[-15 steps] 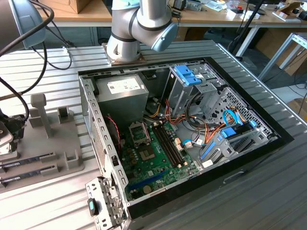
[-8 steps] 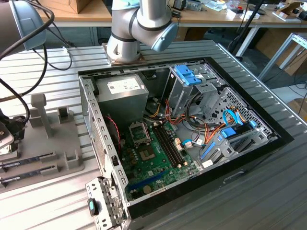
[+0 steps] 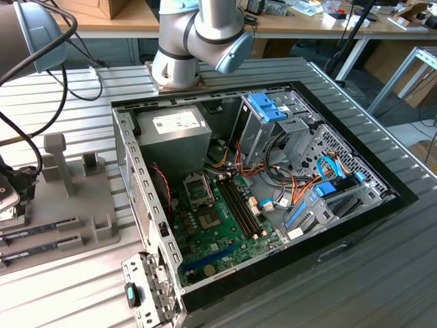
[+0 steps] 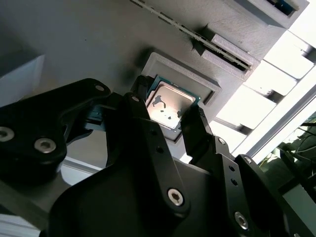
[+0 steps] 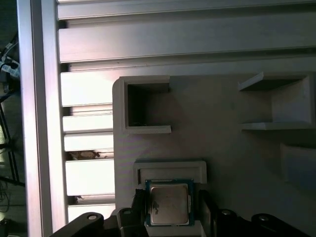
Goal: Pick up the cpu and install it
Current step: 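Pick up the cpu and move it towards the insertion slot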
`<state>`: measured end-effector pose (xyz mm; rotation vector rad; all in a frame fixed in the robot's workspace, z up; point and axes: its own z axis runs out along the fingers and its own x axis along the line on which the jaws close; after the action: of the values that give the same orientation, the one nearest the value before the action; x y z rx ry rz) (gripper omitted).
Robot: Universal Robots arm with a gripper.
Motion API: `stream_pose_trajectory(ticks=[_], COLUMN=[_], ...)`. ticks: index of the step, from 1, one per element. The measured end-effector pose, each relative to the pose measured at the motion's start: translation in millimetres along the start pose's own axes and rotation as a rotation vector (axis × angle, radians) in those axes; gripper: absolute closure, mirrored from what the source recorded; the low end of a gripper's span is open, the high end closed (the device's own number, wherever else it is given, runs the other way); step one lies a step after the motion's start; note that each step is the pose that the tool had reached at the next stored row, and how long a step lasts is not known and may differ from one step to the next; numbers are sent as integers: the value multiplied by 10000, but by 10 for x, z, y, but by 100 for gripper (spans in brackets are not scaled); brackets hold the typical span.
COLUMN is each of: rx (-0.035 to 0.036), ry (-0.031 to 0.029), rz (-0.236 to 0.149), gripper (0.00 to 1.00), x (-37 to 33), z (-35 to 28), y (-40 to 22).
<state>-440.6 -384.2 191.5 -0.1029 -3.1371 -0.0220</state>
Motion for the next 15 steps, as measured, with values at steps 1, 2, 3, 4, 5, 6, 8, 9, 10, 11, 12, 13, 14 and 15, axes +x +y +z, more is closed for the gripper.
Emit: stream_pose_trajectory(ticks=[1,2,3,4,5,6,8,9,10,11,12,13,14,15], rx=[0,0,1,1,2,2,2,3,3,3,3,3,3,3], ry=[0,0,0,1,1,1,0,1,1,1,0,1,1,1], rz=[0,0,0,0,0,0,0,0,0,0,0,0,0,0], gripper=[45,45,45,45,45,45,45,45,45,45,45,46,53,53], x=[0,0,0,0,0,0,0,0,0,0,0,0,0,0], z=[2,3,5,6,7,8,10,11,11,11,11,11,11,12], y=[0,0,0,0,0,0,0,0,0,0,0,0,0,0])
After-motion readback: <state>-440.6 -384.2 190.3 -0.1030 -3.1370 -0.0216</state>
